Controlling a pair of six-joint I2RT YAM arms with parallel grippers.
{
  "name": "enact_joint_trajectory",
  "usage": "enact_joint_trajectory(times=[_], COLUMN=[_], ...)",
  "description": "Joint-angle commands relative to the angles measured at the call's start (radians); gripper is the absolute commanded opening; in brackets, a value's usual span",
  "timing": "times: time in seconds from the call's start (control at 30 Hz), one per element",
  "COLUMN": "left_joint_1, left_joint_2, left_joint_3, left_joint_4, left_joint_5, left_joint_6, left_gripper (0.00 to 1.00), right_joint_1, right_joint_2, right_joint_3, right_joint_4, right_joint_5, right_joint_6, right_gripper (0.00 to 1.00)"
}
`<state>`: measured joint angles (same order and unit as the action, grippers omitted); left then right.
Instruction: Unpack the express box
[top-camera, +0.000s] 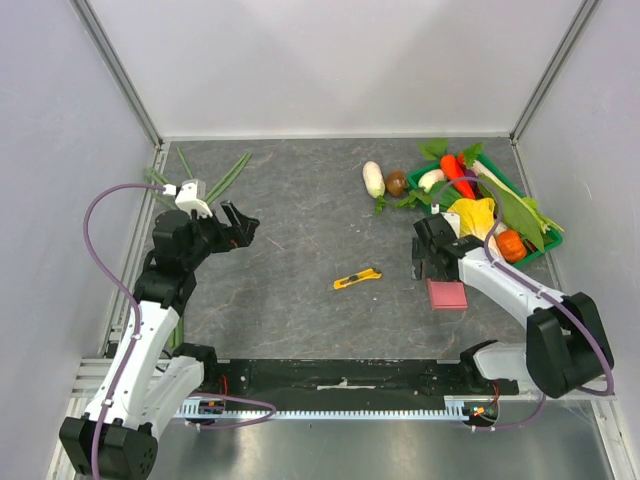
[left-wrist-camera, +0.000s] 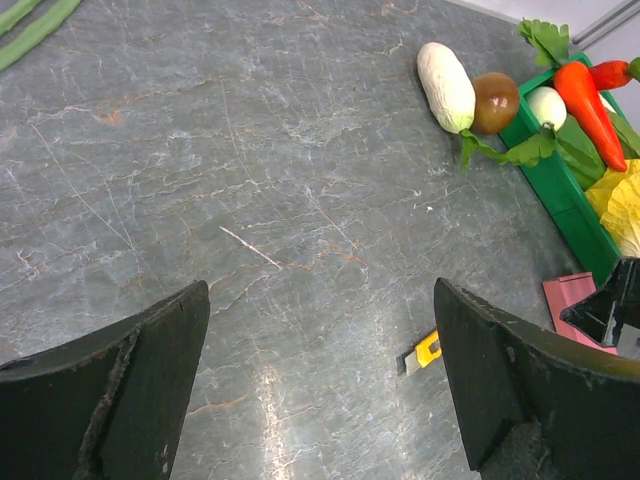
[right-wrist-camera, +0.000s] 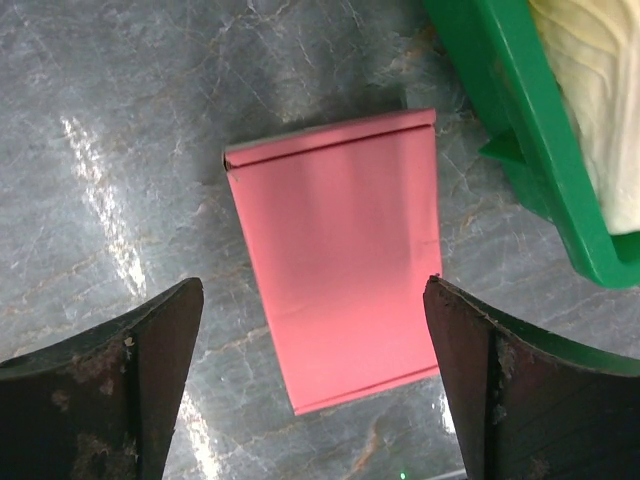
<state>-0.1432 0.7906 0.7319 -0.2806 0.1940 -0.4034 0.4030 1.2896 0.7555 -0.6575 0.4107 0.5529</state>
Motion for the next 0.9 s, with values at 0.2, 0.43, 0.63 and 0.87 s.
enact_joint_trajectory(times=[0.2, 0.43, 0.63, 0.87], left_joint_1=[0.004, 0.004, 0.004, 0.005], left_joint_2=[0.025, 0.035, 0.045, 0.042], left_joint_3=[0.058, 0.060, 0.061, 0.067], left_joint_4=[0.049, 0.052, 0.060, 0.047], left_joint_5=[0.016, 0.018, 0.019, 0.016], left_joint_6=[0.021, 0.023, 0.015, 0.014], left_gripper=[0.98, 0.97, 0.98, 0.97], right_joint_1=[-0.098, -0.136, -0.155, -0.127], right_joint_2=[0.063, 0.074, 0.134, 0.137], right_joint_3=[-0.013, -0.021, -0.012, -0.018], right_joint_4=[0.105, 0.119, 0.119, 0.125], right_joint_5=[-0.059, -0.075, -0.191, -0.311], right_joint_6=[-0.057, -0.070, -0.091, -0.022], right_gripper=[0.98, 0.98, 0.98, 0.98])
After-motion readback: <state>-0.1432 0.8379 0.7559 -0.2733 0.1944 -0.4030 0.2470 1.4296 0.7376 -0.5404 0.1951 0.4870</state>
